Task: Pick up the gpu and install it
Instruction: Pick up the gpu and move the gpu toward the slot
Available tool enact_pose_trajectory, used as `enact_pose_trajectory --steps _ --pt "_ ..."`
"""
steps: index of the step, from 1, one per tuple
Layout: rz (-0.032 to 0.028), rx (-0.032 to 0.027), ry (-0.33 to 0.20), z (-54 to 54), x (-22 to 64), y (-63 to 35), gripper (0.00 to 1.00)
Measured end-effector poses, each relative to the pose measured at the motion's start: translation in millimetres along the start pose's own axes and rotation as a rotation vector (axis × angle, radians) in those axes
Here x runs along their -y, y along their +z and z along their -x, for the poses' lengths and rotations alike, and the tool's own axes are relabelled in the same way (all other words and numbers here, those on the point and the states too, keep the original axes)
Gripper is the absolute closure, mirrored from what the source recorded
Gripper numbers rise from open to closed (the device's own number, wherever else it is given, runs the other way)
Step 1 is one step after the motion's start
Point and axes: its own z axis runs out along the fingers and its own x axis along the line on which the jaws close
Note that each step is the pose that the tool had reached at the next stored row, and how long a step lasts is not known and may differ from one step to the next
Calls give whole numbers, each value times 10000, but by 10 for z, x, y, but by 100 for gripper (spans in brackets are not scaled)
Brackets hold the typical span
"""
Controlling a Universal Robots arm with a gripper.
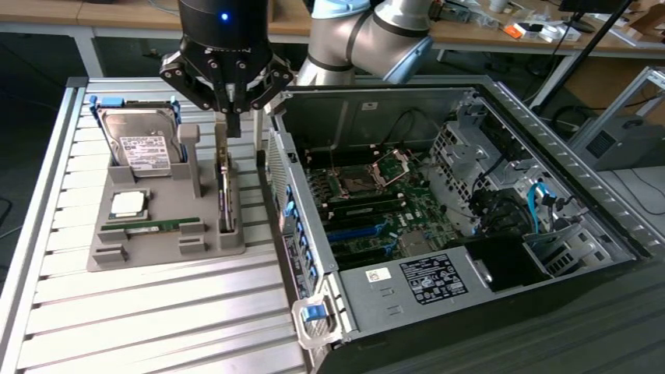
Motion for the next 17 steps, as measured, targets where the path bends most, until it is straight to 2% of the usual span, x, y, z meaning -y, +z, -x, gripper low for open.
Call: enact_pose_trajectory --steps 7,9,10,11,12,17 --pt "0 0 0 0 0 0 89" --pt "0 0 0 0 0 0 76" --pt "0 0 0 0 0 0 64" --pt "0 0 0 0 0 0 64" --pt "0 0 0 0 0 0 58" --pt "0 0 0 0 0 0 58"
